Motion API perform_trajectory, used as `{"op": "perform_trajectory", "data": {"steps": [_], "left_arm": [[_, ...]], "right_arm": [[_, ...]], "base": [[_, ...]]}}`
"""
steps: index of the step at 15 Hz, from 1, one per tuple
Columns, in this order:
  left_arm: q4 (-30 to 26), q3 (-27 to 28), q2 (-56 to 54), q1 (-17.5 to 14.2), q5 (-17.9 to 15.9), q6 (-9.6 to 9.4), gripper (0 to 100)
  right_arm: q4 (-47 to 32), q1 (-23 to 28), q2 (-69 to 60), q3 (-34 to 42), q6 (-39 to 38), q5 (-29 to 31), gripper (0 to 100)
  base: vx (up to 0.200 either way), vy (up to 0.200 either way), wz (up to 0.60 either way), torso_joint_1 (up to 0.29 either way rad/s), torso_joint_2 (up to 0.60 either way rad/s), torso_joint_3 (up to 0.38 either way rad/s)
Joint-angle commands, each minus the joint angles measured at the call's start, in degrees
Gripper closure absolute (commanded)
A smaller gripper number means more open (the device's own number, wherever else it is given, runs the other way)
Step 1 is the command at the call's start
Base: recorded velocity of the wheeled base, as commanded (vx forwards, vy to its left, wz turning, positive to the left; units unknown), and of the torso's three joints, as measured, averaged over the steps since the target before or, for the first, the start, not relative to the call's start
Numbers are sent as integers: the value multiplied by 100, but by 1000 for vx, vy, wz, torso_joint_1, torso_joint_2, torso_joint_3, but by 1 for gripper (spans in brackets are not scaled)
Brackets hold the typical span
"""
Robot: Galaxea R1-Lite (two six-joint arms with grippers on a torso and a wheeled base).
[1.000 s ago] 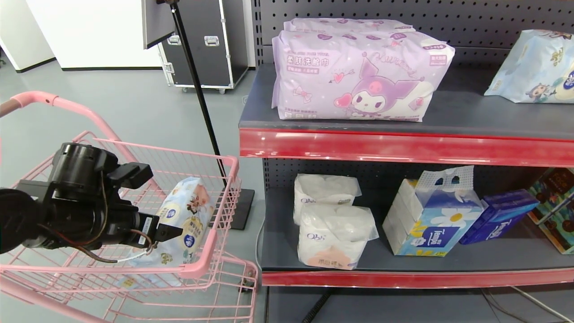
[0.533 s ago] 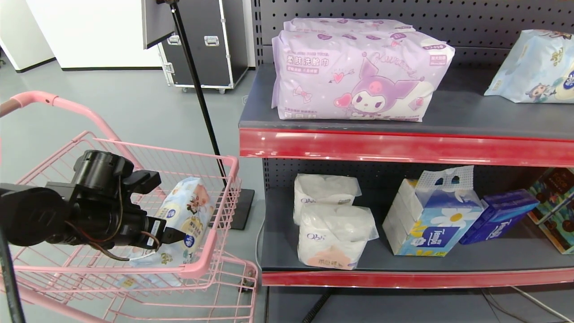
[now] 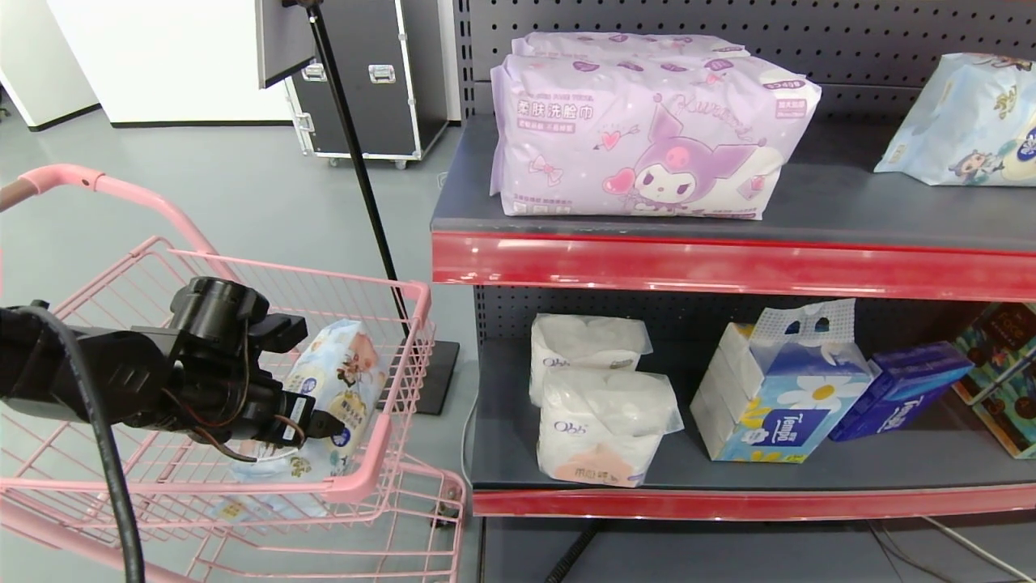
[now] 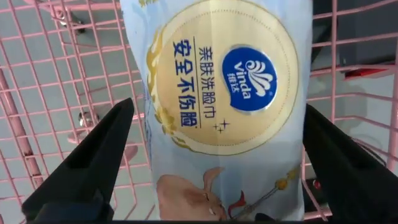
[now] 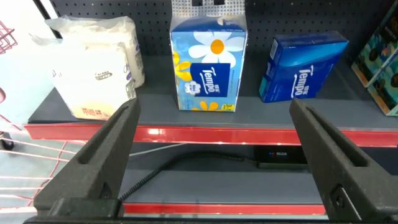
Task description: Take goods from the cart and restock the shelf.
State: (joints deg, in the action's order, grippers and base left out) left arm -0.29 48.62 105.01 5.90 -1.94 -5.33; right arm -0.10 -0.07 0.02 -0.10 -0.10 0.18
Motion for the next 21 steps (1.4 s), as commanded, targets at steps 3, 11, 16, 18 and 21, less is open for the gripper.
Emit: {"op": "perform_trajectory", "data": {"steps": [3,11,16,18,21], "left_arm": [[231,-151,72,-80,97,-3,100],[240,183,-833,-362,-184,14,100],[196,948,-1642,-739,-228,32,100],[187,842,-2125,-915,-228,32,100],[179,799,-2731,-1451,-307,32,100]], "right_arm": [[1,-1,-2,1,1,-1,0],[1,-1,-2,1,10,8,0],[1,-1,-2,1,10,-1,0],[1,-1,-2,1,10,-1,0],[1,-1,-2,1,10,-1,0]], "base": [[0,0,0,0,0,0],[0,0,0,0,0,0],[0,0,0,0,0,0],[0,0,0,0,0,0],[0,0,0,0,0,0]]}}
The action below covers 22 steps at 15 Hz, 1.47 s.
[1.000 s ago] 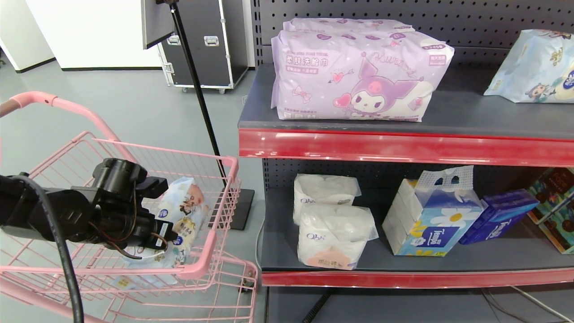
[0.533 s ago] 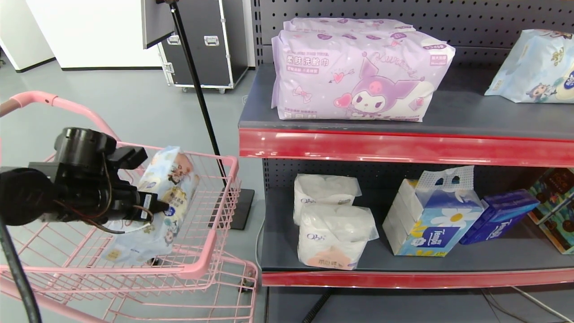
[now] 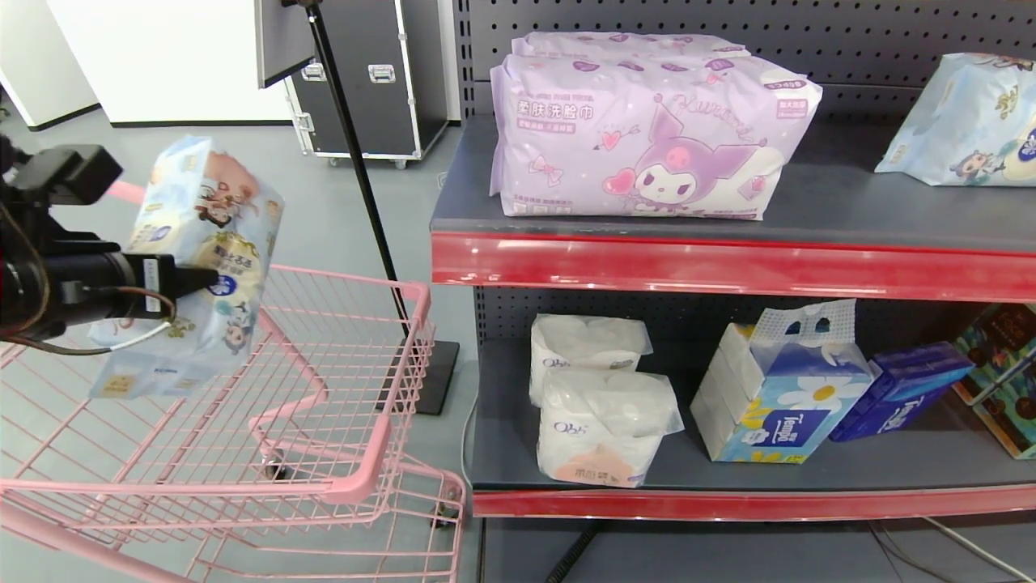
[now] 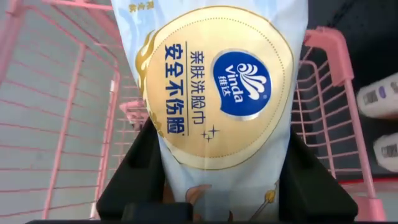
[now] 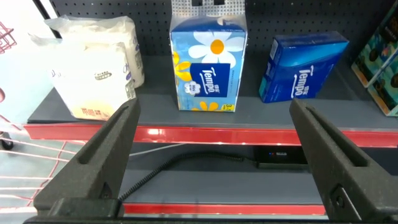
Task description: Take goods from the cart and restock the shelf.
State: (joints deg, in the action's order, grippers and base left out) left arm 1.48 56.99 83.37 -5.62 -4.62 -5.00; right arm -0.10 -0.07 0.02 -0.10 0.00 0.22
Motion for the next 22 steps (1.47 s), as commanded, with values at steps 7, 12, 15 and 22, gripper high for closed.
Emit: {"op": "perform_trajectory", "data": {"steps": [7,12,15,22], "left_arm": [[-939,-812,-3002,-818,-795,8,100],[-2556,-1366,-5235,-783,-1023,561,100],[-2855,-1568,-5850,-783,-1023,561,100],[-2846,-1718,-6026,-783,-988,553,100]], "right_arm": [[1,-1,-2,1,0,4,0],[1,-1,-2,1,9,4,0],[1,-1,-2,1,9,-4,0],[1,-1,-2,1,9,4,0]], "base": [[0,0,0,0,0,0],[0,0,0,0,0,0],[0,0,0,11,-72,-63],[0,0,0,119,-461,-341]]}}
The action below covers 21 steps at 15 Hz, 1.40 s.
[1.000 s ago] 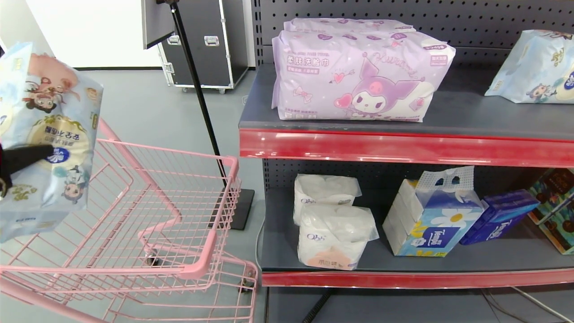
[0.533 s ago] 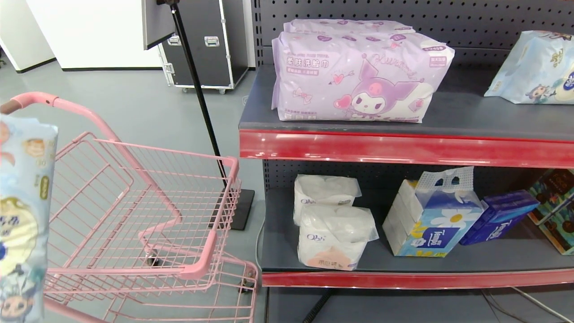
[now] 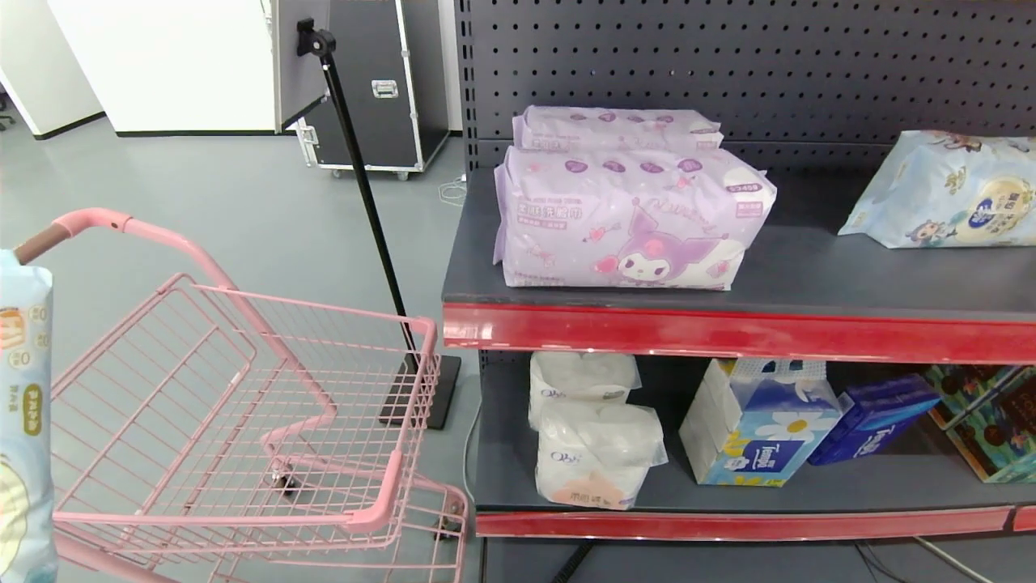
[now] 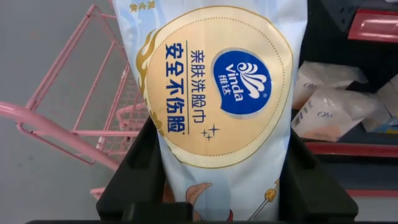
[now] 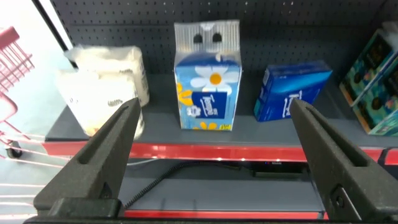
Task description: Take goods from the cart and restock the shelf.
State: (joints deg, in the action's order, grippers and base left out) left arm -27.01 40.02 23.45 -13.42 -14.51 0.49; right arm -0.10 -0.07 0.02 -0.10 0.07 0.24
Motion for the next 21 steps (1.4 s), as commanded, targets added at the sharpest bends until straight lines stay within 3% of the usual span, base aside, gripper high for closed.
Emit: {"op": "perform_trajectory", "data": {"steps": [1,10,14,21], "left_arm": [[21,-73,-52,-3,9,-14,100],[109,-223,-166,-3,9,-31,100],[460,-390,-148,6,-17,-40,100],[460,-399,-183,6,-8,-312,100]], "right_arm": [[1,-1,-2,1,1,2,0],[1,-1,-2,1,1,2,0],[1,-1,-2,1,1,-7,0],[1,-1,-2,1,-7,-7,0]], "base": [[0,0,0,168,-525,-359],[0,0,0,203,-567,-372],[0,0,0,172,-417,-253],[0,0,0,79,-187,-108]]}}
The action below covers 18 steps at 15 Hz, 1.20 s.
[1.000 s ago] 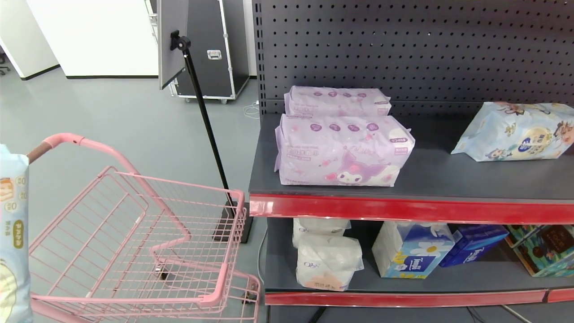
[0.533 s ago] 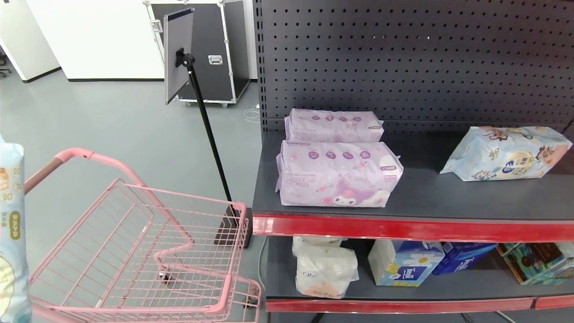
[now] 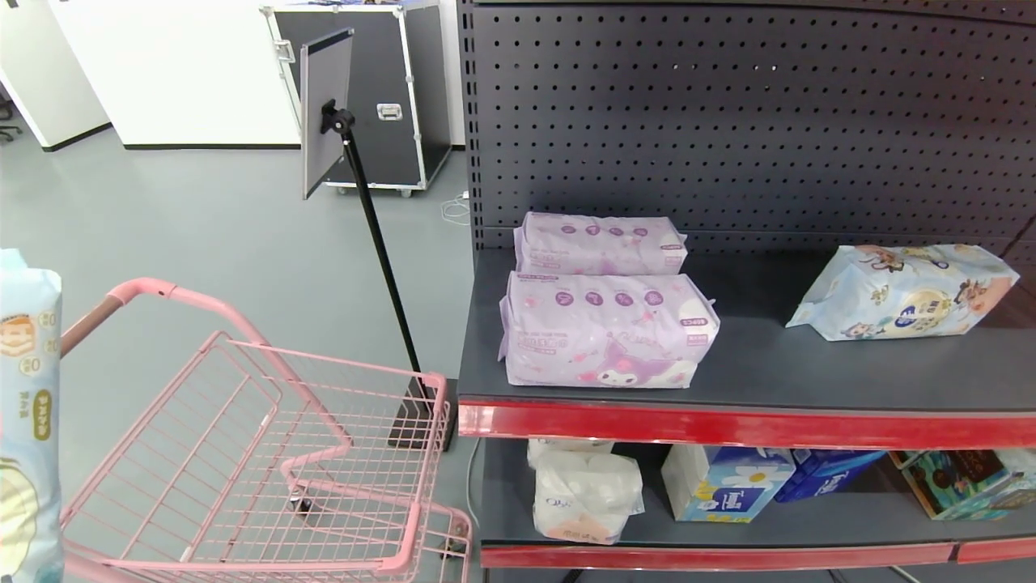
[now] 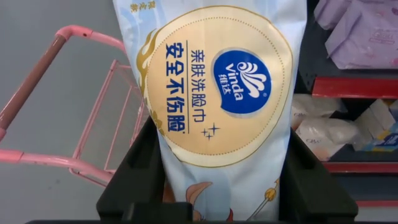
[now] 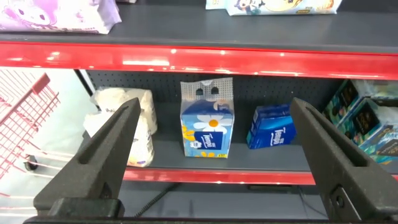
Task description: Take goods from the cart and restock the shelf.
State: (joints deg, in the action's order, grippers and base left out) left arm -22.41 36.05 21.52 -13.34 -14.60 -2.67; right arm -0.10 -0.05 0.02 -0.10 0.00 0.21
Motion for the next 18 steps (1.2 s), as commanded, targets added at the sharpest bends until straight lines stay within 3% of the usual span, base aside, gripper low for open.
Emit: {"op": "perform_trajectory", "data": {"steps": [1,4,10,18], "left_arm": [[-1,-1,10,-2,1,-41,100],[8,-1,2,-2,1,-190,100],[8,-45,-60,-2,1,-225,100],[-1,-151,-200,-2,1,-225,100]], "right_arm": [[1,-4,-2,1,0,6,0],[1,-4,-2,1,0,-3,0],[1,-4,-2,1,0,-3,0],[1,-4,-2,1,0,-3,0]], "base": [[0,0,0,0,0,0],[0,0,0,0,0,0],[0,0,0,0,0,0],[0,-200,0,5,0,2]]}}
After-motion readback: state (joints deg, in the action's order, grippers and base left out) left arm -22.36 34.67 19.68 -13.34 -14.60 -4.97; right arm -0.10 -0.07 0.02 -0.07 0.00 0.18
